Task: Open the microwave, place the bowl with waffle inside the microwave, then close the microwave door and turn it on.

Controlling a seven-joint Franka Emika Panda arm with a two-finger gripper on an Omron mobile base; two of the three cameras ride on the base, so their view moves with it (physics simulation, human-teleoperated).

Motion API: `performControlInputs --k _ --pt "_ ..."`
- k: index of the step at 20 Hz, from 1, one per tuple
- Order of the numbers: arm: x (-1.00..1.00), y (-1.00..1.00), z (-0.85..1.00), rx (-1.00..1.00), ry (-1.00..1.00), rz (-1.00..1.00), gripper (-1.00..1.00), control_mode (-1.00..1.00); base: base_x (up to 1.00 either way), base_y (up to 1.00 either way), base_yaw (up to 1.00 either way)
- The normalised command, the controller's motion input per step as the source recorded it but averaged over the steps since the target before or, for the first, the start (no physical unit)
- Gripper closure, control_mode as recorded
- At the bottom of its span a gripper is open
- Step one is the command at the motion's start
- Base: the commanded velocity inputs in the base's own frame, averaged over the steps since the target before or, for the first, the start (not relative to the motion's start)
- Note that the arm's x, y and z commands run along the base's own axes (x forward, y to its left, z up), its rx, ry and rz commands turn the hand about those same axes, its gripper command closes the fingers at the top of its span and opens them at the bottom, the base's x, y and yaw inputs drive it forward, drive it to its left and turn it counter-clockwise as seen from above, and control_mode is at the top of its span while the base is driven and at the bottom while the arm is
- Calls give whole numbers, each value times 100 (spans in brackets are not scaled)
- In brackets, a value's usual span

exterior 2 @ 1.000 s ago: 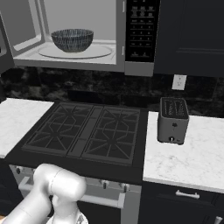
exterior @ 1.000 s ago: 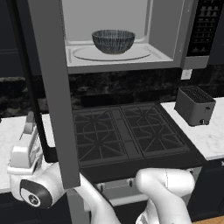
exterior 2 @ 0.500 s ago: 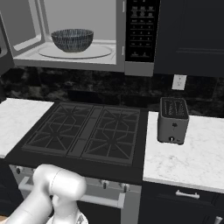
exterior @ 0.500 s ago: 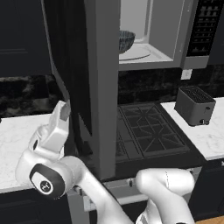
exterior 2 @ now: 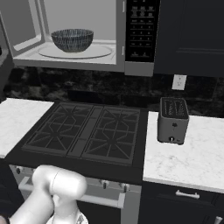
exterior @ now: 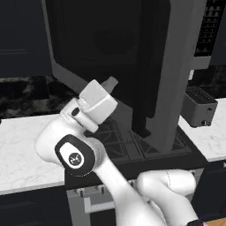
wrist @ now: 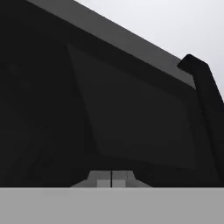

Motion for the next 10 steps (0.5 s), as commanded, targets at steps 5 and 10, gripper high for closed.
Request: performControlInputs --k 5,10 --pt "39 -100 25 29 27 17 100 -100 0 0 0" --pt "56 -85 19 24 38 27 100 -100 0 0 0"
